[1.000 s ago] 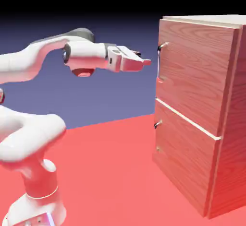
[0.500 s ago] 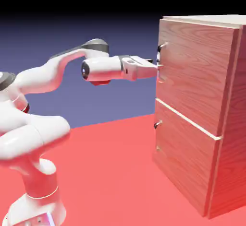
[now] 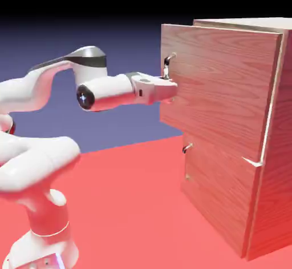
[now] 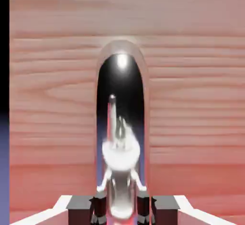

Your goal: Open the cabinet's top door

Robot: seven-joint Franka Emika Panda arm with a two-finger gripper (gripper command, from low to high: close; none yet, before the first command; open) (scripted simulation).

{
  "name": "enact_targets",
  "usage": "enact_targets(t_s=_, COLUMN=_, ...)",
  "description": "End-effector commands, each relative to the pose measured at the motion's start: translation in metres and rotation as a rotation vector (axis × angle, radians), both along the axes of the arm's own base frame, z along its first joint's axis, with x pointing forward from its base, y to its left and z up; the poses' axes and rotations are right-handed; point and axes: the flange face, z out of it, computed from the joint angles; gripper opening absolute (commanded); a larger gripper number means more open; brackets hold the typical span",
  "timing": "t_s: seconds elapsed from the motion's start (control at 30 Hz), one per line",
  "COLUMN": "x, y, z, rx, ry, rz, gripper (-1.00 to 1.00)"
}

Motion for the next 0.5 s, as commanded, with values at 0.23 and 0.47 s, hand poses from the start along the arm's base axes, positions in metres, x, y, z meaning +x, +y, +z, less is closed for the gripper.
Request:
enact_targets(t_s=0.23, x=-0.037, y=-0.042, z=0.0, rx=0.0, ry=0.0, rz=0.155, gripper=-1.0)
enact_targets(t_s=0.47, x=-0.062, y=-0.079, z=0.0, rx=0.0, ry=0.0, rz=0.28, gripper=-1.0)
